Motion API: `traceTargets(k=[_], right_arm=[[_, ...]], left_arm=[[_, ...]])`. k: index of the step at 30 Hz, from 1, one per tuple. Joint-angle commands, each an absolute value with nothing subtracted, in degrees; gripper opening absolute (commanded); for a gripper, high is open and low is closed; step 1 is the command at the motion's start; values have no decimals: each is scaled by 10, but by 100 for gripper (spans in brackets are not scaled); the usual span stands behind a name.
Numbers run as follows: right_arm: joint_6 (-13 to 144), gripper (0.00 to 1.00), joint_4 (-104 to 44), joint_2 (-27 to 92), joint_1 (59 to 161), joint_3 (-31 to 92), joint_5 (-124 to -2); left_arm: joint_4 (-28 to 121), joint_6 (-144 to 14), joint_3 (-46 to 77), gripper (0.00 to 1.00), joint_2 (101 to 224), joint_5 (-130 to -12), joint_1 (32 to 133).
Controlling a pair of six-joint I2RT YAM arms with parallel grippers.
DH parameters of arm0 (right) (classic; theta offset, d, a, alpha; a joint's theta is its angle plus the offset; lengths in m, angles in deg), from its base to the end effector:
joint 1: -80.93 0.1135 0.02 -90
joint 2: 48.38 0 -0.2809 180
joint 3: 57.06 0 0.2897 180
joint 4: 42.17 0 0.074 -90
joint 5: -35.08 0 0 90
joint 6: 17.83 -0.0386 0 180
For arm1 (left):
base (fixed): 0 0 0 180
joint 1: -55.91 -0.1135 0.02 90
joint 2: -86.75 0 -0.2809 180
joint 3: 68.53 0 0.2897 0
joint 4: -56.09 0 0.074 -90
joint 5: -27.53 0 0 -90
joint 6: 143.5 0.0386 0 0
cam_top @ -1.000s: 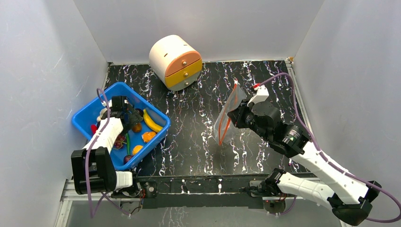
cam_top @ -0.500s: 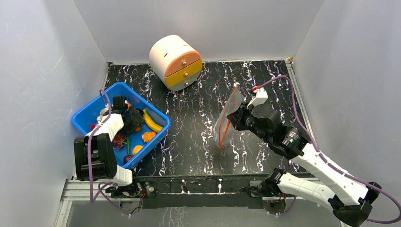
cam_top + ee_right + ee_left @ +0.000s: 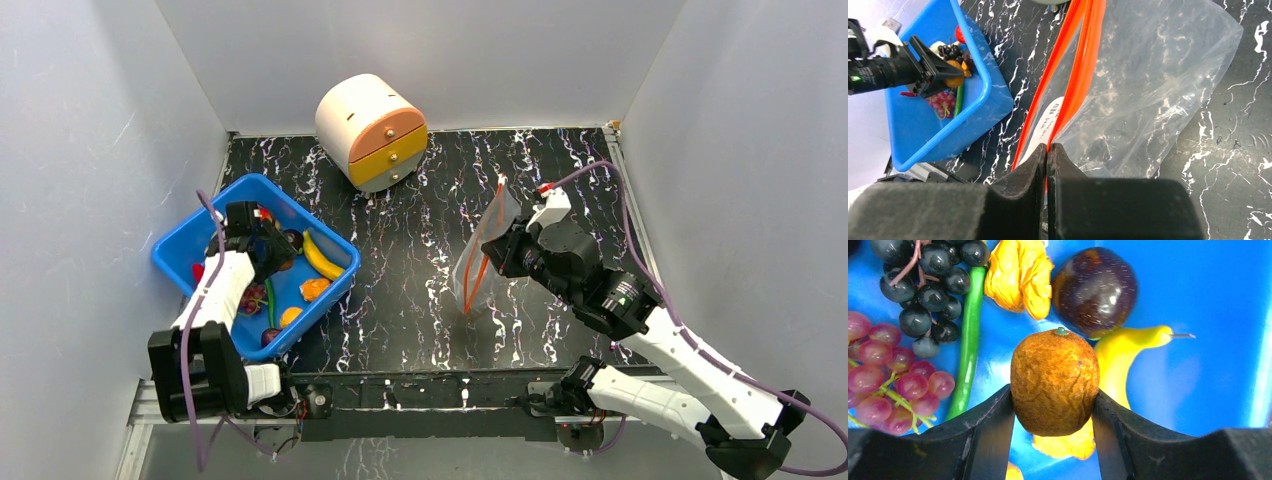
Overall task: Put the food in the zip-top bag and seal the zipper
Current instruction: Pick up the fake fruit from the bin.
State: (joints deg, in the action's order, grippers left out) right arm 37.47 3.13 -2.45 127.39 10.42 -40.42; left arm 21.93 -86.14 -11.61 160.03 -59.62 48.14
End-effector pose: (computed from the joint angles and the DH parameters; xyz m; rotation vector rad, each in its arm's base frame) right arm 0.1420 0.1354 0.3769 -0.0403 2.0330 0.6644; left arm 0.2858 0.0409 0.2141 -0.8686 2.2967 -0.1301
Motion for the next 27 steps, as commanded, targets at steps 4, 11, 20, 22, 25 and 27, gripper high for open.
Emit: traceTargets(k=[4,11,20,22,25,27], right_arm=[[363,0,24,-10,1276,115,-448],[352,0,5,21,1276,121,-494],[345,0,-43,94,1276,140,-533],[345,0,-53,111,1276,148,-540],[341,0,-78,131,1276,150,-547],[332,0,-91,141,1276,148,-547]], left_arm=[[154,-829,-53,33,1486,-671,479],[145,-817,-14,33,1438,-821,485],[256,-897,-1,30,1444,-1052,550],[313,-931,-14,30,1434,-1072,583],[419,-974,-41,30,1428,-1090,639],[472,-999,-56,31,1433,-1108,668]])
